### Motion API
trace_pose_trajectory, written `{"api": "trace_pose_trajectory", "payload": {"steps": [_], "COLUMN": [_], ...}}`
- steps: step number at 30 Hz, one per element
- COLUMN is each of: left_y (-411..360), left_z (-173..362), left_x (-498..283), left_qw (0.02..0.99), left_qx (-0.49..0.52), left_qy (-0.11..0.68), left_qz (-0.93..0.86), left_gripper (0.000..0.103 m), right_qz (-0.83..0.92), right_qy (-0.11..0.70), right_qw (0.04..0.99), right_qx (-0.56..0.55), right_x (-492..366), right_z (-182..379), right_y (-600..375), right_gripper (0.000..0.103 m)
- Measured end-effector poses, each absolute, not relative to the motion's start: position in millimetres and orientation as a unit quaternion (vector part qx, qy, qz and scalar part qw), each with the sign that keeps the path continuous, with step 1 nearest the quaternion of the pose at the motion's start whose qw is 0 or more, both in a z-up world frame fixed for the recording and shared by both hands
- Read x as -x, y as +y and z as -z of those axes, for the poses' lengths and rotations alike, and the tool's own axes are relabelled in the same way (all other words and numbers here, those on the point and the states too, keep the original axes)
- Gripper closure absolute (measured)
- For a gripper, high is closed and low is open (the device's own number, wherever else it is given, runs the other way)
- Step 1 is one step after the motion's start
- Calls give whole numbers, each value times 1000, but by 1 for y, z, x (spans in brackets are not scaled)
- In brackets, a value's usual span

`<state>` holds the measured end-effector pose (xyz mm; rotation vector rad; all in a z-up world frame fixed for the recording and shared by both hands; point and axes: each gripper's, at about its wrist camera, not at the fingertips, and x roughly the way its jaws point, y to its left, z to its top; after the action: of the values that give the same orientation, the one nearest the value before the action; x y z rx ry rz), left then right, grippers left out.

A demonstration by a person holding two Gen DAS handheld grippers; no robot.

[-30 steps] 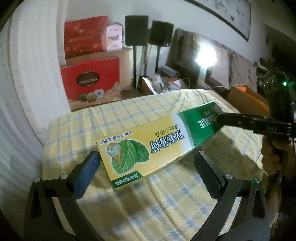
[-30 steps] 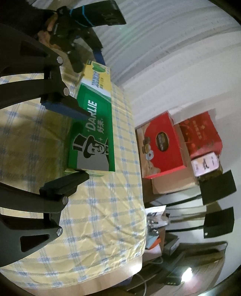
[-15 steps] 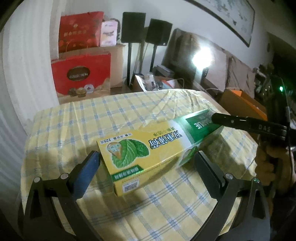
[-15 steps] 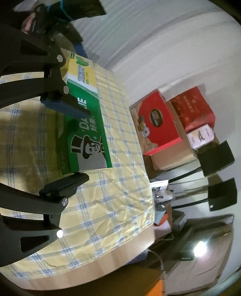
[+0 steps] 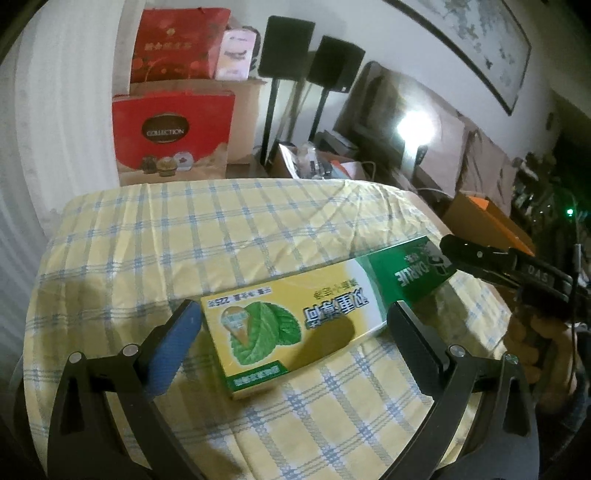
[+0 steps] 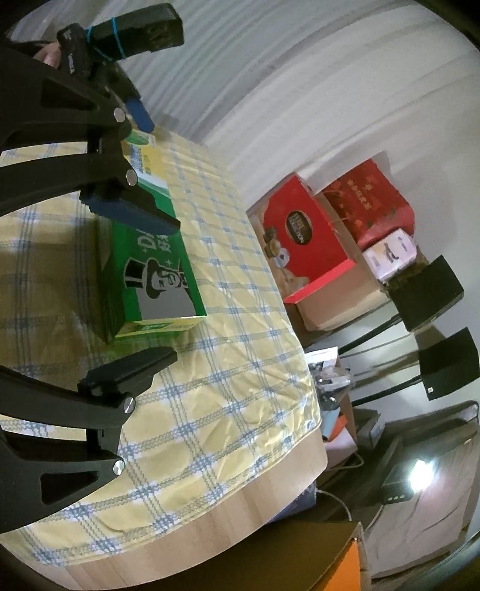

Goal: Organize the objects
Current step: 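Close the right tool on the DARLIE box ends while the left tool steadies it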

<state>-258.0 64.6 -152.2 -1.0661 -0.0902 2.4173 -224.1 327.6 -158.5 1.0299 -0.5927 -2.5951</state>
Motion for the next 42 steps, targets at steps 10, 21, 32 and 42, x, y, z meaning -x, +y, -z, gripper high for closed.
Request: {"api": "trace_pose_trajectory", "payload": {"steps": [10,21,32,42], "left_y": [84,85,98,108], "left_z": [154,150,151,147], "left_x": [253,256,258,248], "left_qw": [240,235,249,257], "left_qx": [386,380,380,369], "left_qy": [4,2,6,21], "left_qz": [-891,-895,-891,-893], "left_gripper": [2,2,2,2], "right_qz": [906,907,897,896], "right_qy": [-168,-203,-190,-183], "right_qw": [153,171,174,180], "right_qx": [-356,-326,-358,-363], "right_x": [224,222,233,233], "right_z": [158,149,164,167], "right_y": [313,326,315,312], "right_gripper": [31,28,23,23]}}
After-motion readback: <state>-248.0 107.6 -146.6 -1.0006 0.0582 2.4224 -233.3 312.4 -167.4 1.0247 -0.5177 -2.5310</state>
